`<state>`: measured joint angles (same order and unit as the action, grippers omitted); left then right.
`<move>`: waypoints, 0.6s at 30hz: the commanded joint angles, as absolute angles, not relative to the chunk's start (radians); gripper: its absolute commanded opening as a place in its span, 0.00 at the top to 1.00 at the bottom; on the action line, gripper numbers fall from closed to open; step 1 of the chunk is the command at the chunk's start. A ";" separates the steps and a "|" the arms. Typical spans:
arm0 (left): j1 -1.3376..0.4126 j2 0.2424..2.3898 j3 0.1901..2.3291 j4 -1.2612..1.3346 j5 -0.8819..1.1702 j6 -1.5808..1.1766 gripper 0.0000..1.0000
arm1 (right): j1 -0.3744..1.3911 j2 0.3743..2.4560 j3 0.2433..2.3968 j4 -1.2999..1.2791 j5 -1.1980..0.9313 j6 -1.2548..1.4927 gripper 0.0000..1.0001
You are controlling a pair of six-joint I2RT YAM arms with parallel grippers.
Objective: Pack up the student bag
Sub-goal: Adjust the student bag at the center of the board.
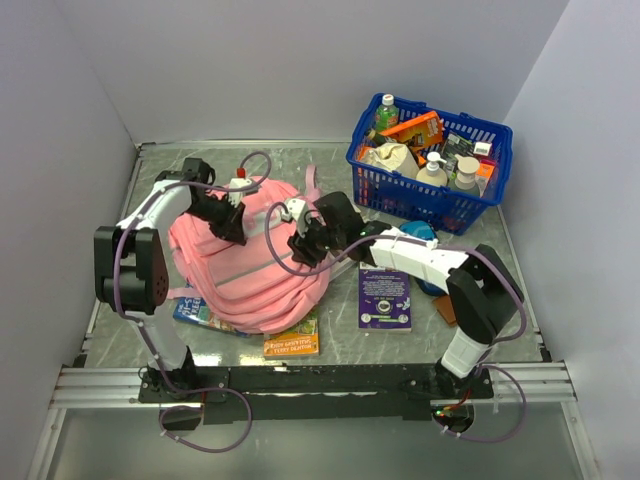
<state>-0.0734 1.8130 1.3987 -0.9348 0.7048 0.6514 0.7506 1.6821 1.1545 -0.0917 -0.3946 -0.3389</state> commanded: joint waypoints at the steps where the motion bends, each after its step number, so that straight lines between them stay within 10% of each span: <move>1: -0.084 1.810 1.451 -1.026 0.769 0.754 0.99 | 0.782 1.632 1.095 -0.035 -0.478 -0.253 0.48; 11: -0.084 1.735 1.534 -1.170 0.710 0.861 0.99 | 0.902 1.620 1.098 -0.020 -0.557 -0.172 0.74; 18: -0.084 1.709 1.479 -1.154 0.704 0.856 0.99 | 0.950 1.563 1.085 -0.009 -0.441 -0.155 0.59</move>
